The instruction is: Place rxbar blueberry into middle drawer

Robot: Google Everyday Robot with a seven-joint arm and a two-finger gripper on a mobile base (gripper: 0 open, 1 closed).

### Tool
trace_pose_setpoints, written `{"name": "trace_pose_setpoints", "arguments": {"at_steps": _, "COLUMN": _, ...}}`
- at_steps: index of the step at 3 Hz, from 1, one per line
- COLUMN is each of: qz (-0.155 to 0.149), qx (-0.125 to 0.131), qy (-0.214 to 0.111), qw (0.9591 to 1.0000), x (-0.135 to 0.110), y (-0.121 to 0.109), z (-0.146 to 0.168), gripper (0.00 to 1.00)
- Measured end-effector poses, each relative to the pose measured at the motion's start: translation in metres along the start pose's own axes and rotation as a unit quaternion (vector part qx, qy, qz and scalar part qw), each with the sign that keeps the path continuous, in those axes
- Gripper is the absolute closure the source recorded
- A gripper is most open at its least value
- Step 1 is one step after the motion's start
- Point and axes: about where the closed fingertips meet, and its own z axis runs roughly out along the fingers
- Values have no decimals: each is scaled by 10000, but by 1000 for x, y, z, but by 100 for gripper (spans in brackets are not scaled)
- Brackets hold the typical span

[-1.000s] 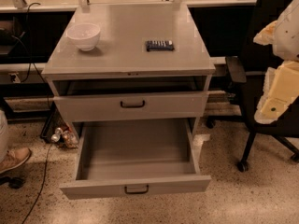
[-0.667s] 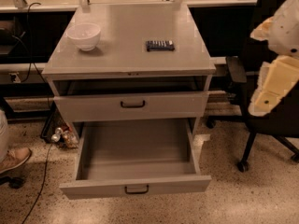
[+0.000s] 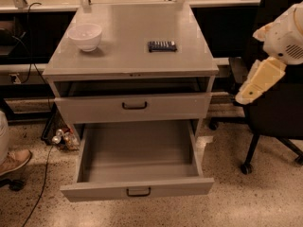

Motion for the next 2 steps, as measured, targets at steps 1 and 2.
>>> {"name": "trace_pose_setpoints", "arguments": {"at_steps": 1, "qz": 35, "qx": 136, "qy": -123, "qw": 9998, "x": -4, "y": -10, "z": 6, "gripper": 0}}
{"name": "trace_pose_setpoints", "arguments": {"at_steps": 2, "qz": 35, "qx": 136, "qy": -126, "qw": 9998, "x": -4, "y": -10, "z": 6, "gripper": 0}}
